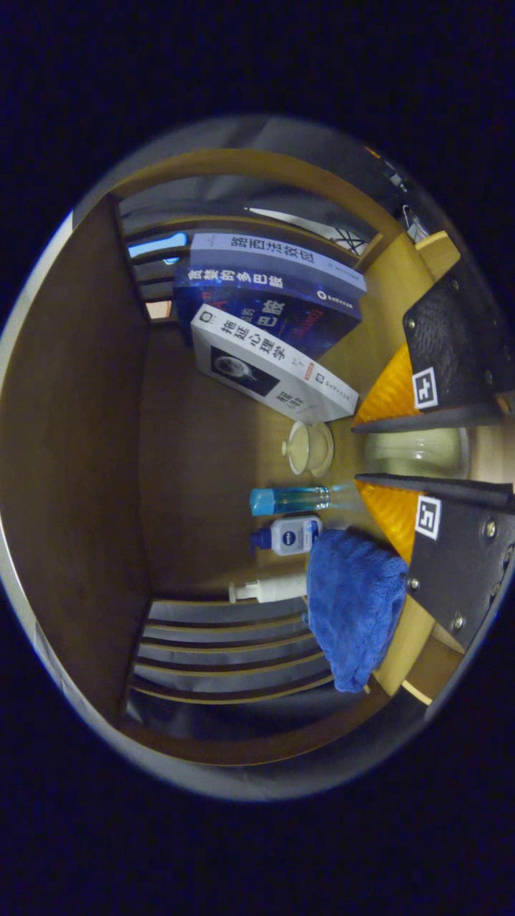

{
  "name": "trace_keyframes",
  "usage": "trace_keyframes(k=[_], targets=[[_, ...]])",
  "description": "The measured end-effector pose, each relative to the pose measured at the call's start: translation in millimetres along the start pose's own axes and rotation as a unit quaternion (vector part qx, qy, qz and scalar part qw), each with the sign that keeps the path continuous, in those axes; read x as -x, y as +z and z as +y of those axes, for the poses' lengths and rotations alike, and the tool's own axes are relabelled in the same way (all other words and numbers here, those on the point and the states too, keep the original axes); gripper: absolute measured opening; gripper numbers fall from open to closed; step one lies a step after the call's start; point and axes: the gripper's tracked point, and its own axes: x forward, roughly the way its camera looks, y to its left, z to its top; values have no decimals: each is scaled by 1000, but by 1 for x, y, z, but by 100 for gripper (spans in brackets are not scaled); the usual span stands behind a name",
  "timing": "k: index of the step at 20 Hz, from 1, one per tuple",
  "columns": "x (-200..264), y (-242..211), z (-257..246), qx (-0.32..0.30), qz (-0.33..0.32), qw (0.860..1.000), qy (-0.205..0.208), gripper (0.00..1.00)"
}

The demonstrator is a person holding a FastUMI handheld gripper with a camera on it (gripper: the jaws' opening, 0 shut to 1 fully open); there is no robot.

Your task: Pull open the drawer, take out the items inside it, and place them on the countertop above the cabinet.

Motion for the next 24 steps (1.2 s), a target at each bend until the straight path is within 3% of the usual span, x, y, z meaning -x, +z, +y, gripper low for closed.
trace_keyframes(k=[6, 9, 16, 24], targets=[[64, 4, 18, 31, -31, 999, 33, 30], [104, -3, 22, 14, -34, 998, 49, 30], [194, -40, -7, -27, -25, 999, 28, 30], [267, -95, -22, -47, -8, 999, -1, 52]])
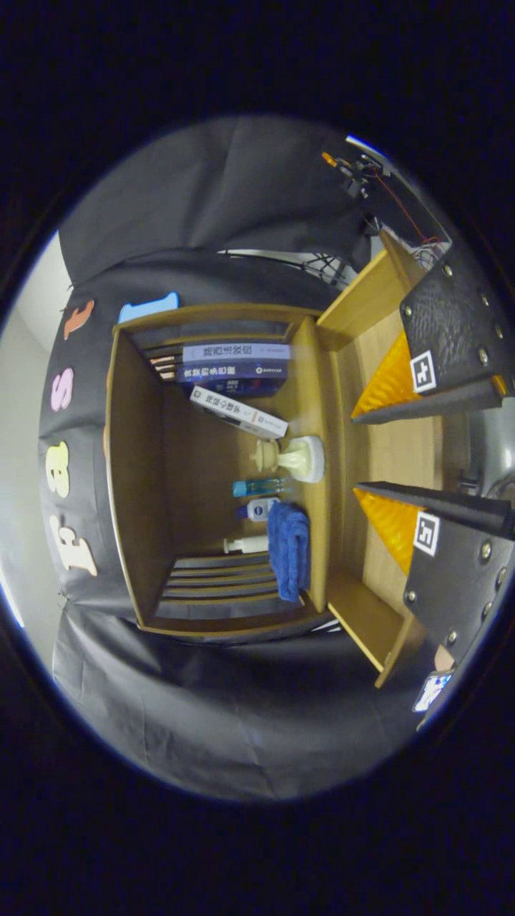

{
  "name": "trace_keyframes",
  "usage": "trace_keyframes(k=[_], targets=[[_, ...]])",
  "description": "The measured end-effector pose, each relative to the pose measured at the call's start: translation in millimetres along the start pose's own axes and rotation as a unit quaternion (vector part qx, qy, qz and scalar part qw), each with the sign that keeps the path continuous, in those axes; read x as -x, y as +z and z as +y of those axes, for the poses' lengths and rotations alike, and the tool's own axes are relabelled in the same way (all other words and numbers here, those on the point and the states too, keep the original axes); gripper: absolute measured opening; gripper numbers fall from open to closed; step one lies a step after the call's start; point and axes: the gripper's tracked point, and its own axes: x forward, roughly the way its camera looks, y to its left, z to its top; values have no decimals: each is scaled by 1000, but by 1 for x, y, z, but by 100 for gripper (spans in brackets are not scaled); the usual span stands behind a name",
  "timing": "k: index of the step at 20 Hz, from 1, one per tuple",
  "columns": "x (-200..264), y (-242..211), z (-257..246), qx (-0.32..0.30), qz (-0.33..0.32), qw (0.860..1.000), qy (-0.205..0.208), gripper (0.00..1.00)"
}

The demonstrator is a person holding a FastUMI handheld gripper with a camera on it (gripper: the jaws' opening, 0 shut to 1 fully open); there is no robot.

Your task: Pull open the drawer, take out the items inside it, and place them on the countertop above the cabinet.

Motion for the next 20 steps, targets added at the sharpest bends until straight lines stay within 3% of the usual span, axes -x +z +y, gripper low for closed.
trace_keyframes(k=[2, 7, 20], targets=[[11, -15, 6, 5, 6, 1000, 3, 60], [26, -51, 23, 15, 23, 1000, 9, 100], [5, -91, 22, 10, 53, 998, -24, 100]])
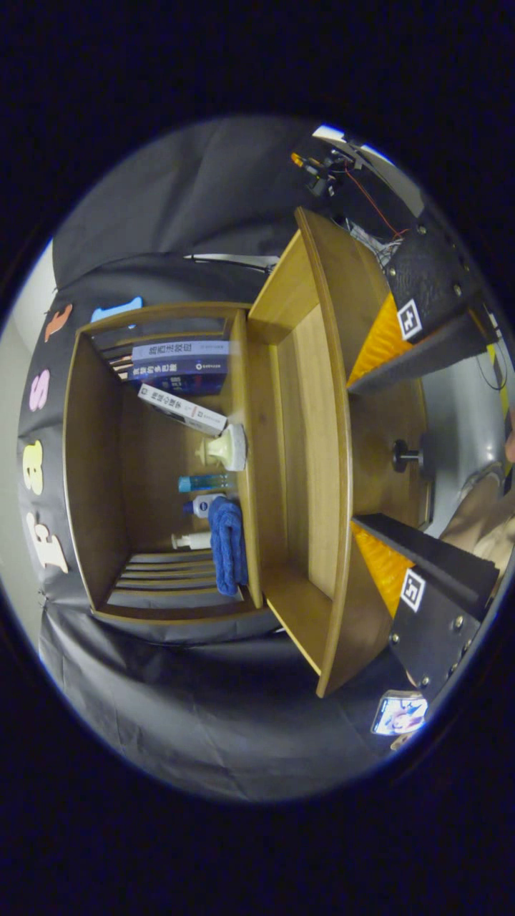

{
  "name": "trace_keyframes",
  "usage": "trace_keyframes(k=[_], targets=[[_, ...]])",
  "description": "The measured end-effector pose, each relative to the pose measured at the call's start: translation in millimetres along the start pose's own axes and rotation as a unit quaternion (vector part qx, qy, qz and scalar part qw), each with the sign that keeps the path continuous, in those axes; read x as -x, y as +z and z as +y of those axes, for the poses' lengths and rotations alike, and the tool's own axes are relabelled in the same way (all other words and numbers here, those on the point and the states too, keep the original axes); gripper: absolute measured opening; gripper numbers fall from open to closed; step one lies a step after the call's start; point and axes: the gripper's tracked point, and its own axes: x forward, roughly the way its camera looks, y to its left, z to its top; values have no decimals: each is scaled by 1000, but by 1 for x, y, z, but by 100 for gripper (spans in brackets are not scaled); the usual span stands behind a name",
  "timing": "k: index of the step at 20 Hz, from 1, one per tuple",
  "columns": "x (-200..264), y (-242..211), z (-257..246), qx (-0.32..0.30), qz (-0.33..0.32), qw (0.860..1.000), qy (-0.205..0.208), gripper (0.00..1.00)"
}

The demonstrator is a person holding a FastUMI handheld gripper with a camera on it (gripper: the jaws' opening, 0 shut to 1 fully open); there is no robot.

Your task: Pull open the drawer, take out the items inside it, and place them on the countertop above the cabinet.

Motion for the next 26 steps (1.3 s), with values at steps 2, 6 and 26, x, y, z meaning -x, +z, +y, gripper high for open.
trace_keyframes(k=[2, 6, 26], targets=[[-3, -1, 1, 4, -3, 1000, -3, 99], [-3, -4, 1, -7, -3, 1000, 0, 99], [-17, 1, 0, -22, -9, 1000, 16, 99]])
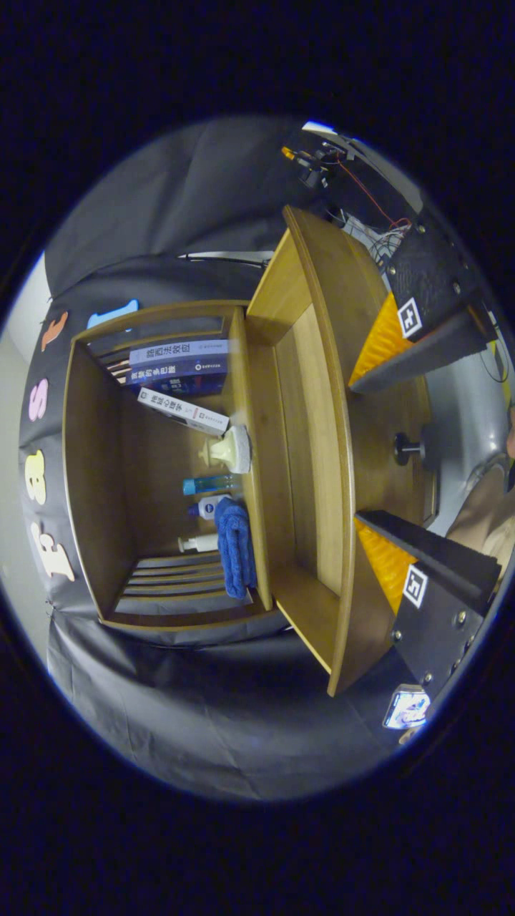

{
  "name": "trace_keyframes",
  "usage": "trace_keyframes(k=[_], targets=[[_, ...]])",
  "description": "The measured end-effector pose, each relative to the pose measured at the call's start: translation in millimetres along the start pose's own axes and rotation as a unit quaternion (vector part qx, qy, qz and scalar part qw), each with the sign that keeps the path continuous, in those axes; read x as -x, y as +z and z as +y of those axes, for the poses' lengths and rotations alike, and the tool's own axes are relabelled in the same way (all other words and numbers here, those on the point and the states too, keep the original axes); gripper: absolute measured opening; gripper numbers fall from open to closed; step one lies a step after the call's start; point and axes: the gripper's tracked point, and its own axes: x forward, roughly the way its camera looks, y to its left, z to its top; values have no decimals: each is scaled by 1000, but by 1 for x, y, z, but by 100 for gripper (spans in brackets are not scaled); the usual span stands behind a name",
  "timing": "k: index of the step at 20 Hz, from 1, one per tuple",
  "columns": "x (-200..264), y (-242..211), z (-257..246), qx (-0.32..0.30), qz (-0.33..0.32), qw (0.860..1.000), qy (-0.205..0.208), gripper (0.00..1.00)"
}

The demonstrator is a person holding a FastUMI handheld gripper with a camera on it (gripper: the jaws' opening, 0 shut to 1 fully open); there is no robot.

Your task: Pull open the drawer, take out the items inside it, and place them on the countertop above the cabinet.

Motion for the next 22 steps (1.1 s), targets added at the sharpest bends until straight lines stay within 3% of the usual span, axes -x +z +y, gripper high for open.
trace_keyframes(k=[22], targets=[[-88, 33, 3, 14, -24, 1000, 8, 99]])
